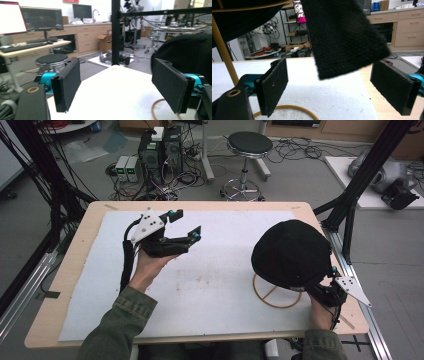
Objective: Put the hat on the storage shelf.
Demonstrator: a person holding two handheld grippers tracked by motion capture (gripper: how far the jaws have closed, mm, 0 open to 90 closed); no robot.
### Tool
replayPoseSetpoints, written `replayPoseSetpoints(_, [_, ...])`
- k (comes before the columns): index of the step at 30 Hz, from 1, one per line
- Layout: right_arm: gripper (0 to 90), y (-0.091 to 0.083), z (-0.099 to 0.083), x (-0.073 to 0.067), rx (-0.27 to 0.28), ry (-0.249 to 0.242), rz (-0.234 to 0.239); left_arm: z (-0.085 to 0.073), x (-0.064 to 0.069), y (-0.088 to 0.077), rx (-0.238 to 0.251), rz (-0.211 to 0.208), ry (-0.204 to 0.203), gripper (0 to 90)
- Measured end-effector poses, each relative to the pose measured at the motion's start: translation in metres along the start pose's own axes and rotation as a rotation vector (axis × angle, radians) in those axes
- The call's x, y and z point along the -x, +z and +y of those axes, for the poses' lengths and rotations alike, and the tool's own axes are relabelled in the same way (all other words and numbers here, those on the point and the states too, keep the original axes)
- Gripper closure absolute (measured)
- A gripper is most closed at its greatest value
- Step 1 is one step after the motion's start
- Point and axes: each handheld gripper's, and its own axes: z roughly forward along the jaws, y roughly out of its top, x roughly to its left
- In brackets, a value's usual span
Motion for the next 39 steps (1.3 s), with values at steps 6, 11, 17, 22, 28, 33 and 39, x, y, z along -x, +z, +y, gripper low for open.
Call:
replayPoseSetpoints(6, [14.1, 0.000, 0.000, -0.001, -0.002, -0.002, 0.001, -0.002, -0.006, -0.015, 0.023, 0.056, 0.007, 22.9])
replayPoseSetpoints(11, [14.1, 0.000, 0.000, -0.001, -0.001, -0.001, 0.000, -0.003, -0.009, -0.027, 0.037, 0.111, 0.021, 22.7])
replayPoseSetpoints(17, [14.2, 0.000, 0.000, -0.002, -0.002, -0.001, 0.000, -0.004, -0.014, -0.045, 0.053, 0.187, 0.010, 22.6])
replayPoseSetpoints(22, [14.2, 0.000, 0.000, -0.002, 0.001, -0.001, 0.000, -0.007, -0.019, -0.060, 0.072, 0.231, 0.011, 22.5])
replayPoseSetpoints(28, [14.4, -0.001, 0.000, -0.002, 0.002, -0.004, 0.002, -0.019, -0.024, -0.075, 0.075, 0.282, 0.011, 22.3])
replayPoseSetpoints(33, [14.7, 0.000, 0.000, -0.002, 0.000, -0.001, 0.005, -0.031, -0.029, -0.088, 0.078, 0.316, -0.012, 22.4])
replayPoseSetpoints(39, [14.6, -0.001, 0.000, -0.002, -0.006, -0.010, 0.006, -0.045, -0.033, -0.102, 0.080, 0.385, -0.016, 22.3])
